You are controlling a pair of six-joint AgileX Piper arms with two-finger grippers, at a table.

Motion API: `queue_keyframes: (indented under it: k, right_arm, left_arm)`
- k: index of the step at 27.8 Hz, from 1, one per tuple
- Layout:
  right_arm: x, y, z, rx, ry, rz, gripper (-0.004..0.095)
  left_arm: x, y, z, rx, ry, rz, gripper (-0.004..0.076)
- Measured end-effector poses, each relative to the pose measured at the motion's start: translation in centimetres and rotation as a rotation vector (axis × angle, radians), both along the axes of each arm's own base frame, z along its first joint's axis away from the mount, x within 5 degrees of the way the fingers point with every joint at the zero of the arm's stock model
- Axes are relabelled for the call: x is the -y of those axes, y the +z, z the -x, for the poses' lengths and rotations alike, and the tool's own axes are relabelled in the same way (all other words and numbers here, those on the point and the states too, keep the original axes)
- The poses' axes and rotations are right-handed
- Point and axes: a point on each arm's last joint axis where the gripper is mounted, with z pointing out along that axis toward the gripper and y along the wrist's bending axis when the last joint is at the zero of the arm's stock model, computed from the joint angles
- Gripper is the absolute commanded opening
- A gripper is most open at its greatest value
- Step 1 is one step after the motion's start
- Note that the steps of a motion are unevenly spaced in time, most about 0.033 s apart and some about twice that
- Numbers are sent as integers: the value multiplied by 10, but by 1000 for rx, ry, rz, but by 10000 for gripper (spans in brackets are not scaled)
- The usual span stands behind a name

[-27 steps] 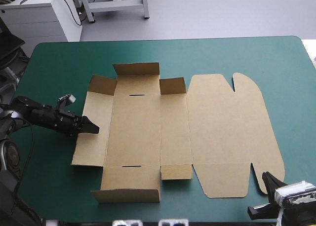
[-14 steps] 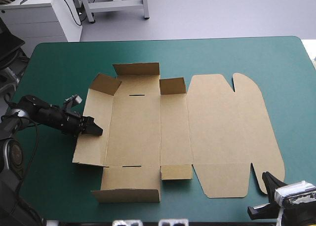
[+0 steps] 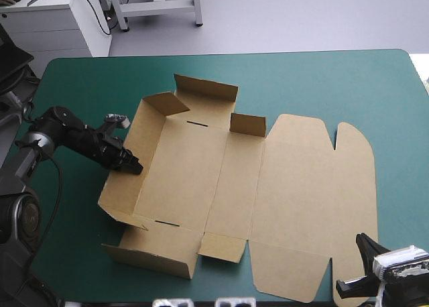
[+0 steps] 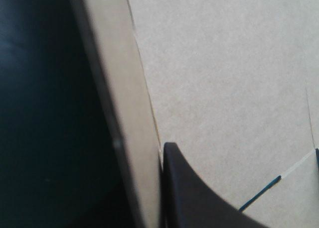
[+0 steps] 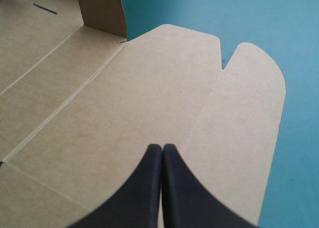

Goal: Fold the box

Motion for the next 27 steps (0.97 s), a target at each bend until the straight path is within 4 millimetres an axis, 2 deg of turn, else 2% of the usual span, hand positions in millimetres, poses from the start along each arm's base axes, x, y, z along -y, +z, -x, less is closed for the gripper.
queue_keyframes:
  k: [1,3,7,11,16,19,27]
  right_arm:
    - [0,0,0,0,0,0,-14]
    - [0,0,0,0,0,0,-14]
    - [0,0,0,0,0,0,-14]
    - [0,0,0,0,-1,1,-14]
    - [0,0,0,-1,-1,1,-14]
    - [0,0,0,-1,-1,2,-14]
    - [0,0,0,2,-2,2,-14]
  left_arm:
    - [1,9,-3,42,-14,-25,-8]
    - [6,48,-18,214,-66,-100,-8]
    - [20,81,-28,353,-145,-202,-8]
    - [46,105,-33,485,-250,-347,-8]
    - [92,114,-29,626,-384,-594,-8]
    - [124,116,-19,690,-475,-673,-8]
    - [195,129,30,889,-681,-841,-8]
